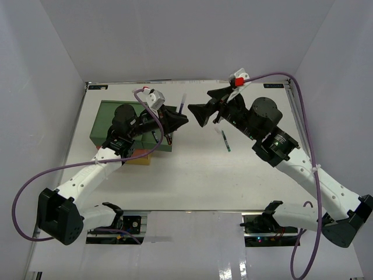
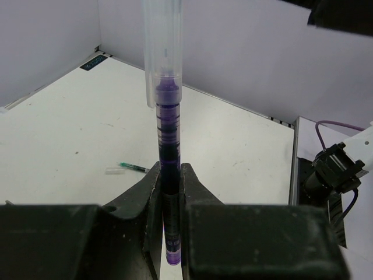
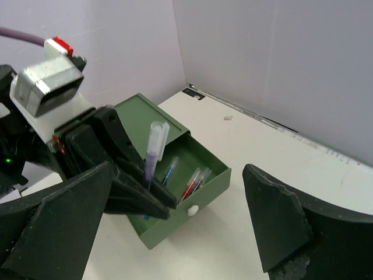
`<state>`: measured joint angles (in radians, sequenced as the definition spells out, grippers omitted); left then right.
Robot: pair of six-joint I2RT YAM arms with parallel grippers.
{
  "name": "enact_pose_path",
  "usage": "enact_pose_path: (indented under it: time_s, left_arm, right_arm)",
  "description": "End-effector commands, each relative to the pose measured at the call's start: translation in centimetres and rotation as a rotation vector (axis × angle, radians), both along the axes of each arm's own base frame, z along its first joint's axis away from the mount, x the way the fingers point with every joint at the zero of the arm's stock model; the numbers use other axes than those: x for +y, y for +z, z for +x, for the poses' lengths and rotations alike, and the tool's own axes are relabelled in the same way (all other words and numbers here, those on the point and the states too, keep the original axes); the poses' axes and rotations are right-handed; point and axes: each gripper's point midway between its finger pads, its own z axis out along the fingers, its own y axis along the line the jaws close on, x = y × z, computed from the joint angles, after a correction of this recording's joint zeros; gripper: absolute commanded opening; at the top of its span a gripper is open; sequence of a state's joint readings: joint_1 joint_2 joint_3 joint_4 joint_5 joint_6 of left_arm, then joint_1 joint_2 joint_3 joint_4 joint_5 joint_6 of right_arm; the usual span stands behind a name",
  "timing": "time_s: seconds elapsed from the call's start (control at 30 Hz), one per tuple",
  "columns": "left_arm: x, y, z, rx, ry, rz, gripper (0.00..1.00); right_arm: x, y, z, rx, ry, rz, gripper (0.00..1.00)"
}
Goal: Sort the stationery into containers
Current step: Close the pen cap on the pen.
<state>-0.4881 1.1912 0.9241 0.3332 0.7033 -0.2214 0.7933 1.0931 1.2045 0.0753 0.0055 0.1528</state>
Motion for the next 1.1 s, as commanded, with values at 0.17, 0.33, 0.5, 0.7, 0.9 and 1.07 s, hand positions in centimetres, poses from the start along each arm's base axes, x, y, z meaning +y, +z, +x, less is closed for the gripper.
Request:
enact_pose_path:
  time_s: [0.17, 0.33, 0.5, 0.7, 0.9, 1.07]
  left_arm:
    - [0.7, 0.3, -0.5, -0.048, 0.032, 0.020, 0.01]
    - [1.1, 0.0, 0.0, -0.054, 0.071, 0.033, 0.01]
    - [1.1, -0.2, 0.2, -0.058, 0.077, 0.040, 0.01]
    - [1.1, -0.3, 0.2, -0.058, 0.078, 0.044, 0.01]
    - [1.1, -0.5, 0.3, -0.057, 0.080, 0.048, 0.01]
    - [1.1, -0.6, 0.4, -0.062, 0.084, 0.055, 0.01]
  right_arm:
    - [2.4, 4.4, 0.3, -0.064, 0.084, 0.000, 0.91]
    - [3.5, 3.6, 1.9, 0.016, 0.058, 0.018, 0.84]
    - [4.6, 2.4, 2.9, 0.080, 0.053, 0.001, 0.78]
    - [4.6, 2.8, 3.5, 0.091, 0.029, 0.016, 0.68]
    - [4.9, 2.8, 3.4, 0.107, 0.042, 0.031, 0.61]
    - [5.3, 3.0, 3.6, 0.117, 0.048, 0.041, 0.60]
